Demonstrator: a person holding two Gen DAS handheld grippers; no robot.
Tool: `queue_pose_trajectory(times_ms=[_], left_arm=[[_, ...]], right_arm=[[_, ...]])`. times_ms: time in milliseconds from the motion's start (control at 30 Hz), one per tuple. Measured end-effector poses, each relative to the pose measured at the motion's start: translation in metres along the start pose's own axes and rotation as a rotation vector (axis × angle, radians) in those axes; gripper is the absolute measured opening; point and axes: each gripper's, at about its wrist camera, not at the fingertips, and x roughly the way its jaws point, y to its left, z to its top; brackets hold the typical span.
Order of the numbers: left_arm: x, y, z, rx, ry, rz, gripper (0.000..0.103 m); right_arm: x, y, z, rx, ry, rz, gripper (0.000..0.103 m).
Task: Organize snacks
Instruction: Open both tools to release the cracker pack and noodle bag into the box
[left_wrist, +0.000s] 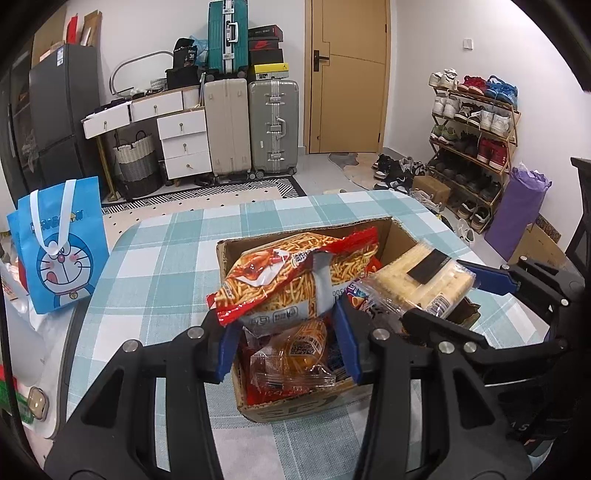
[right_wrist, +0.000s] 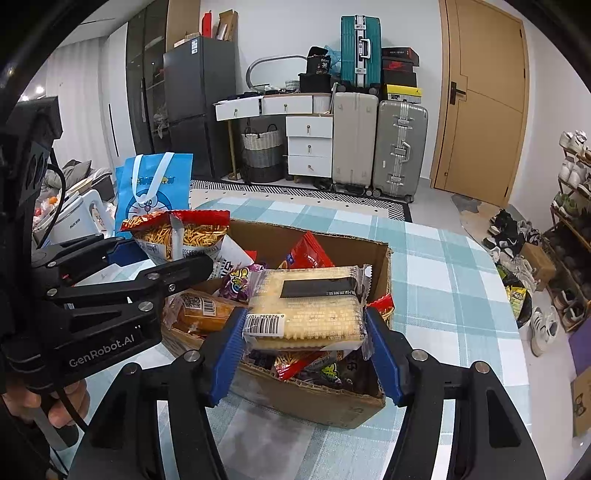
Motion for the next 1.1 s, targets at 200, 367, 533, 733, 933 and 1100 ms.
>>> queue_pose_trajectory(times_ms=[200,367,533,733,933,1100], left_arm=[[0.004,-0.005,-0.001,0.013,0.002,0.001,0.043],[0.010,-0.011,-0.001,0.023,0.011,-0.031,0.043],[0.017,-0.013,-0.006,0.005,0.053,-0.042,0.045],[0.001,-0.007,-0.015,0.000,0.018,-0.054,0.084],[-0.026,-0.001,-0.028,-0.013,-0.013,-0.085,0.102],[-0.049,0.003,-0.046,-0.024,-0.048,-0.086,0.102]], right_arm=[[-0.012,0.003,-0.006,-0.053,-0.040,-0.030,0.086],[-0.028,-0.001,-0.016,-0.051,-0.068,-0.037,0.091],[-0.046,-0.014,-0.032,0.014,-0.097,0.002,0.098],[-0.056,-0.031,-0.047,0.113,-0.107,0.055,0.102],[-0.059,-0.036,-0.062,0.144,-0.108,0.093,0.102],[-0.063,-0.028,-0.070,0.125,-0.147,0.107,0.102]])
